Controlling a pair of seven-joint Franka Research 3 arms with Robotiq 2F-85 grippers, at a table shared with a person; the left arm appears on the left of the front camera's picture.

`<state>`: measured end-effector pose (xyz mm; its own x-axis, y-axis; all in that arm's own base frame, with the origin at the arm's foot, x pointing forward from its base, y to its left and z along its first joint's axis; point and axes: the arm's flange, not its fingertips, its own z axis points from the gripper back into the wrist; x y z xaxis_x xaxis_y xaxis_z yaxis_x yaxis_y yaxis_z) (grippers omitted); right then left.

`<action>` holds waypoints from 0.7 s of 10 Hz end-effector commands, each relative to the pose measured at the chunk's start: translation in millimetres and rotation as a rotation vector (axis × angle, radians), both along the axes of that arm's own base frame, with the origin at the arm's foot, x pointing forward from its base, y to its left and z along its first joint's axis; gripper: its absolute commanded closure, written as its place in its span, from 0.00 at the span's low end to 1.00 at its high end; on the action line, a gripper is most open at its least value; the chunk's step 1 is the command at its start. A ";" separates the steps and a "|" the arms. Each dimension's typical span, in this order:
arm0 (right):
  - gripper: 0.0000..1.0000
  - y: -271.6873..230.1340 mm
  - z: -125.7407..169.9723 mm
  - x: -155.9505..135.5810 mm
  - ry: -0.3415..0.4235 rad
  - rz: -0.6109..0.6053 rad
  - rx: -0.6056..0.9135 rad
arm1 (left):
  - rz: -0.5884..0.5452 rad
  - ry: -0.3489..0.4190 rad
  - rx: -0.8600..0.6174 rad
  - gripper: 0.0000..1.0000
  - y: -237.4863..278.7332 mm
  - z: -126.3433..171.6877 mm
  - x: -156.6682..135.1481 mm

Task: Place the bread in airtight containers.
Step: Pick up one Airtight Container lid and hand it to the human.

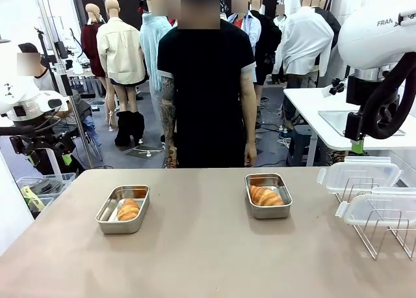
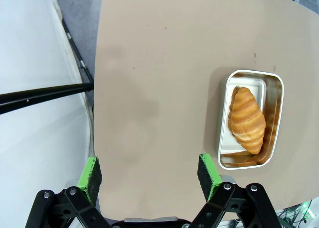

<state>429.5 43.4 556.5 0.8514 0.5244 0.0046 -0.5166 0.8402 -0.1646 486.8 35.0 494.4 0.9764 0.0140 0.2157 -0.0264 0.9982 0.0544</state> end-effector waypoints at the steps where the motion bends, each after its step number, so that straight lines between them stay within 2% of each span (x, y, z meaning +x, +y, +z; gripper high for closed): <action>1: 0.00 2.5 -2.4 1.6 -0.010 -0.009 0.015 | -0.006 -0.003 0.000 0.00 0.1 1.6 -2.7; 7: 0.00 2.5 -2.4 1.6 -0.010 -0.009 0.015 | -0.006 -0.003 0.000 0.00 0.1 1.6 -2.7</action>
